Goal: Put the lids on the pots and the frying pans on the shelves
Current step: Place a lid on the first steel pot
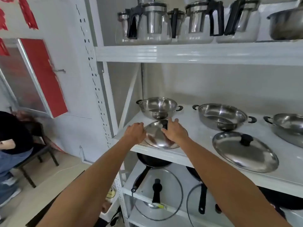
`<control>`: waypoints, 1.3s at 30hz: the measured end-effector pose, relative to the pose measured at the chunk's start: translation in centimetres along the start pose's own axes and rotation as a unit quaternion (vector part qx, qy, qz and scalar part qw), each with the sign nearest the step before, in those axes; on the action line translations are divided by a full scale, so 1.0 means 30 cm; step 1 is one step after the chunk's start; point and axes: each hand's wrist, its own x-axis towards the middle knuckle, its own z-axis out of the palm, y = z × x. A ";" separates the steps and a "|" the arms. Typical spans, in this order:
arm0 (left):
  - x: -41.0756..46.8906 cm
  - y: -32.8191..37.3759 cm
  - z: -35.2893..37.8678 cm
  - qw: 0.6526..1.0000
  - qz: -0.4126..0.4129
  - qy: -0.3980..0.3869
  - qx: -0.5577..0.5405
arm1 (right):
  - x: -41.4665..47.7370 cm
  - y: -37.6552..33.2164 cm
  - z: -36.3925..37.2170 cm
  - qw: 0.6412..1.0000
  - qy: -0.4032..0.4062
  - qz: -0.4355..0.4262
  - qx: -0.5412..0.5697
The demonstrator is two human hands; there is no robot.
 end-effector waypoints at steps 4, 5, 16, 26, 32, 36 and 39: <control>0.084 -0.036 0.008 1.000 0.005 -0.006 -0.008 | 0.083 -0.042 0.005 0.999 -0.038 0.009 -0.031; 0.107 -0.041 0.011 1.000 0.011 -0.009 -0.009 | 0.101 -0.045 0.011 0.999 -0.037 0.007 -0.028; 0.362 0.000 0.014 0.993 0.111 -0.005 -0.030 | 0.116 -0.010 -0.231 0.997 -0.027 0.016 -0.068; 0.468 0.052 0.077 0.985 0.161 -0.035 -0.058 | 0.191 0.087 -0.434 0.988 0.056 0.113 -0.092; 0.428 -0.013 0.071 0.970 0.210 -0.029 -0.122 | 0.382 0.003 -0.349 0.990 0.101 0.091 -0.038; 0.481 -0.138 0.027 0.985 0.102 0.010 -0.139 | 0.522 -0.073 -0.258 0.994 0.098 0.053 -0.006; 0.530 -0.226 -0.007 0.993 0.038 -0.004 -0.111 | 0.601 -0.110 -0.174 0.996 0.085 0.028 0.009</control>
